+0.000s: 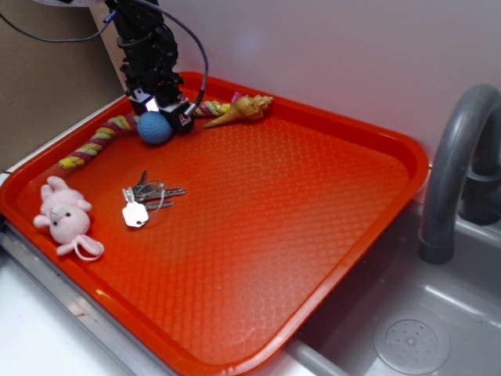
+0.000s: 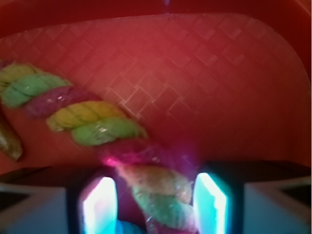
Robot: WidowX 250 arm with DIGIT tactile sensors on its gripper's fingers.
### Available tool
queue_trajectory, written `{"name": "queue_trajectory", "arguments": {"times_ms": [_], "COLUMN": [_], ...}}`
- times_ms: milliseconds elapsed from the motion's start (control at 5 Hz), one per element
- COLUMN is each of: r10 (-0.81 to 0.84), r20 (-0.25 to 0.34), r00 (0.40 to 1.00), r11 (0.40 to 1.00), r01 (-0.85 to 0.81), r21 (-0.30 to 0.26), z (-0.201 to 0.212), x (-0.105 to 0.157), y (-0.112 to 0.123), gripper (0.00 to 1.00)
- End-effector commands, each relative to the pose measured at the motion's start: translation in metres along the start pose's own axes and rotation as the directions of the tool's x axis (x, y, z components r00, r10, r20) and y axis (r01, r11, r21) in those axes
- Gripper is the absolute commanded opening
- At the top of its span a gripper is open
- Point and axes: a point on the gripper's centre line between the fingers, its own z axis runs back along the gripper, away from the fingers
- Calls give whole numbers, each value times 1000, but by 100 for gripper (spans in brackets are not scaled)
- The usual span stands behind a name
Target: Grab the multicolored rope.
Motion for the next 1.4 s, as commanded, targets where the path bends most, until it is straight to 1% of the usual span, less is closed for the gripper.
{"name": "queue_trajectory", "arguments": {"times_ms": [0, 200, 400, 600, 800, 1000, 1200], "r10": [-74, -101, -142, -195, -197, -191, -181], "r20": [-14, 36, 85, 126, 139, 152, 178], "r00": [997, 994, 986, 973, 971, 970, 967], "r11": [992, 988, 985, 978, 980, 980, 978], "r01": [75, 96, 132, 183, 198, 198, 196], "r21": [97, 122, 108, 100, 2, -33, -74], "z": [19, 49, 81, 109, 141, 163, 181], "x": [-13, -18, -30, -45, -71, -90, -100], "y": [-15, -26, -37, -54, -70, -79, -82], "gripper": [0, 0, 0, 0, 0, 0, 0]}}
